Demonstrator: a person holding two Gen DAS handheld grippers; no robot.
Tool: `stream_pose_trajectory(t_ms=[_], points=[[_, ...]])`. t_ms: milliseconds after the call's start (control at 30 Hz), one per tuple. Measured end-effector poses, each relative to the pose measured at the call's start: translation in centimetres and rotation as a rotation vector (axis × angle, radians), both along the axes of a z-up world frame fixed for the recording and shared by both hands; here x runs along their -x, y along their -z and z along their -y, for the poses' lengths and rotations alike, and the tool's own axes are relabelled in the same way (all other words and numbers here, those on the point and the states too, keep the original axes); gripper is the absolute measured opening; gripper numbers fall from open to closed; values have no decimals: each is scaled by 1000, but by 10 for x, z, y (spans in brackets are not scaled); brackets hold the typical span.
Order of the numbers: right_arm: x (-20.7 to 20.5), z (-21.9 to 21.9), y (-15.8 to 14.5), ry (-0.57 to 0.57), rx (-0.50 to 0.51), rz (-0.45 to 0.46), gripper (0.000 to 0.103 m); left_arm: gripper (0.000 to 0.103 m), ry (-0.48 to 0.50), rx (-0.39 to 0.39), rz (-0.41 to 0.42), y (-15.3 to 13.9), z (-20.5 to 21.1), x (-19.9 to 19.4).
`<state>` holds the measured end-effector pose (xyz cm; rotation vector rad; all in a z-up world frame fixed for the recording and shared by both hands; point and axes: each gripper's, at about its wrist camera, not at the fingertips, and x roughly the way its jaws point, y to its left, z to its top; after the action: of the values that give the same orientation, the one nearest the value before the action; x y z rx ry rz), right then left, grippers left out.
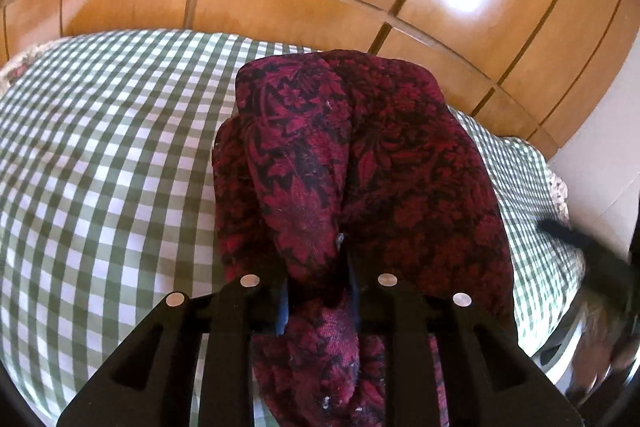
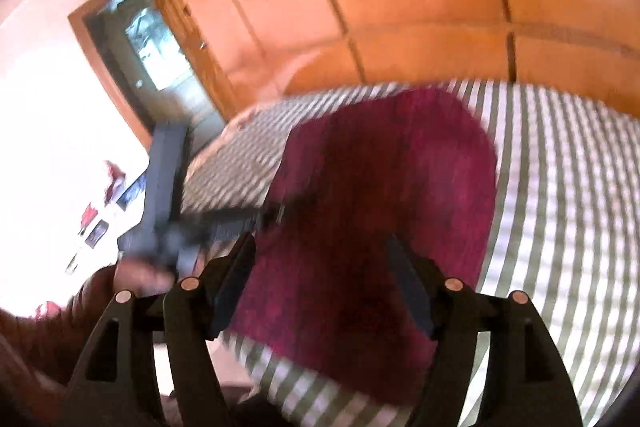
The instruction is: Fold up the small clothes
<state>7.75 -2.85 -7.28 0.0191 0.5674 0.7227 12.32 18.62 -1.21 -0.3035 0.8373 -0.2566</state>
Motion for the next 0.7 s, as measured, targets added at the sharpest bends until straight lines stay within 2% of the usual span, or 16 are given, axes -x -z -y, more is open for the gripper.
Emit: stream_pose_trajectory(t_ms=[67, 100, 167, 233, 333, 467, 500, 533, 567, 600, 700], points=[[-26, -16, -10, 20, 16, -17, 69, 20, 1, -9, 7, -1, 2, 0], [-38, -15, -11, 32, 24, -28, 69, 24, -4, -17, 8, 0, 2, 0], [-79, -25, -3, 97, 95, -76, 69, 24, -6, -31, 11, 1, 1, 0], [-114, -28, 12, 123, 117, -151, 69, 25, -14, -45, 5, 4, -1, -2], [-138, -28, 29, 162, 153, -175, 69, 25, -20, -46, -14, 15, -2, -13], [-124, -24, 23, 161, 128, -135, 73, 28, -21, -20, -26, 18, -6, -20], [-110, -21, 25, 160, 127, -118, 74, 33, -25, -29, -26, 18, -7, -19], [-94, -14, 19, 161, 123, -101, 81, 35, -26, -34, -26, 18, -8, -19], [-83, -9, 15, 168, 114, -89, 94, 35, -26, -25, -29, 18, -11, -18], [-73, -1, 16, 192, 101, -79, 101, 36, -30, -19, -33, 18, -13, -17], [-46, 15, 17, 194, 52, -90, 101, 39, -46, -13, -36, 19, -19, -14]])
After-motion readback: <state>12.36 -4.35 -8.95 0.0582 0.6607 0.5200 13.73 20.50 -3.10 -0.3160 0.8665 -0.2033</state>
